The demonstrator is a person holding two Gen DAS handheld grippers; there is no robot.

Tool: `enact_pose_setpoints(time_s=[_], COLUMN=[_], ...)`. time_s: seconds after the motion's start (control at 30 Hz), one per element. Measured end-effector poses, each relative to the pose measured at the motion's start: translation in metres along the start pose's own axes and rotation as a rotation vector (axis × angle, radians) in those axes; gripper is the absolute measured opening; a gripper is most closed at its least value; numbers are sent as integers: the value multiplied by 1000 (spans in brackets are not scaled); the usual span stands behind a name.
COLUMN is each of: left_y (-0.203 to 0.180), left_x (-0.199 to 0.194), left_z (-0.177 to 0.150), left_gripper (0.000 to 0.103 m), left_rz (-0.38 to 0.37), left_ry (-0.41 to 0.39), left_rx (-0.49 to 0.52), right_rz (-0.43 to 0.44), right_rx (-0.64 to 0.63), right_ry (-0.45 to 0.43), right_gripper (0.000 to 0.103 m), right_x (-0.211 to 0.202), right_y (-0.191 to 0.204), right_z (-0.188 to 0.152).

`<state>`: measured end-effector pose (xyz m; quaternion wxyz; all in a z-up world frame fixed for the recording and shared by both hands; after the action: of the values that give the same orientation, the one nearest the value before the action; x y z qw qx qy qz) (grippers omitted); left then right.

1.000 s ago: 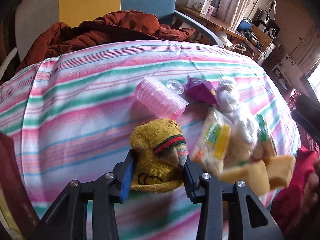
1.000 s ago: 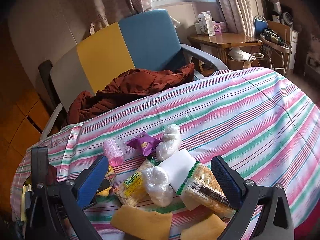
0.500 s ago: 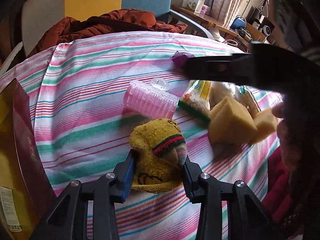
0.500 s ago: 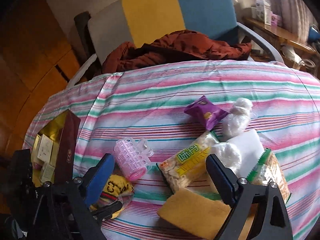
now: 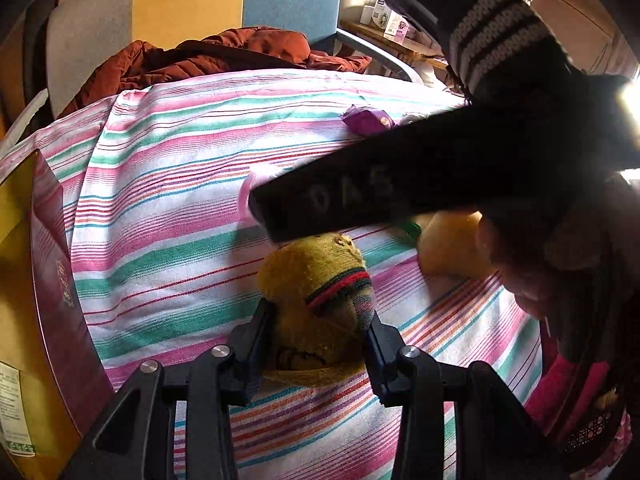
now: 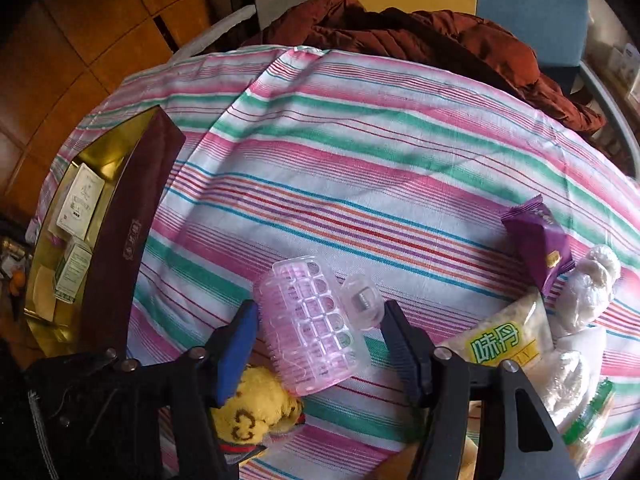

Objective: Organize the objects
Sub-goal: 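Grasp the yellow knit hat with the left gripper while the right gripper grasps the pink roller, then carry the knit hat and pink roller into the gold tray and release them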

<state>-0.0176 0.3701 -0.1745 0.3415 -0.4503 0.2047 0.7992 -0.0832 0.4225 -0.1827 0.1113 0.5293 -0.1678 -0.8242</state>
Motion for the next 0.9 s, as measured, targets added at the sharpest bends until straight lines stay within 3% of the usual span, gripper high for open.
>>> enact_pose_setpoints(time_s=[0.3, 0.53, 0.67, 0.9], left_y=[-6, 7, 39, 117], left_x=[-19, -82, -114, -142], left_z=[-11, -17, -20, -44], left_gripper=[37, 37, 37, 37], left_rz=[-29, -90, -86, -11], left_ry=[-16, -100, -143, -173], left_rx=[43, -1, -74, -245], right_rz=[-88, -92, -77, -19], right_rx=[99, 65, 43, -42], right_ry=[-205, -312, -334, -321], right_gripper=[62, 62, 62, 62], right_x=[-58, -99, -105, -88], right_y=[-26, 5, 31, 99], right_z=[13, 22, 22, 24])
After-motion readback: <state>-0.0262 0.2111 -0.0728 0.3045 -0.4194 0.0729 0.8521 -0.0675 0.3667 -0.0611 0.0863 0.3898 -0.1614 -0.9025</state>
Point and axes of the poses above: each gripper's, at about its wrist camera, not at the fingertips, and x roughly the way its jaws point, y to its left, z to its top, the point moved 10 cm from there along x, roughly the way its jaws point, and after that the axes turned 14 degrees about z, right-handed, at the moved point
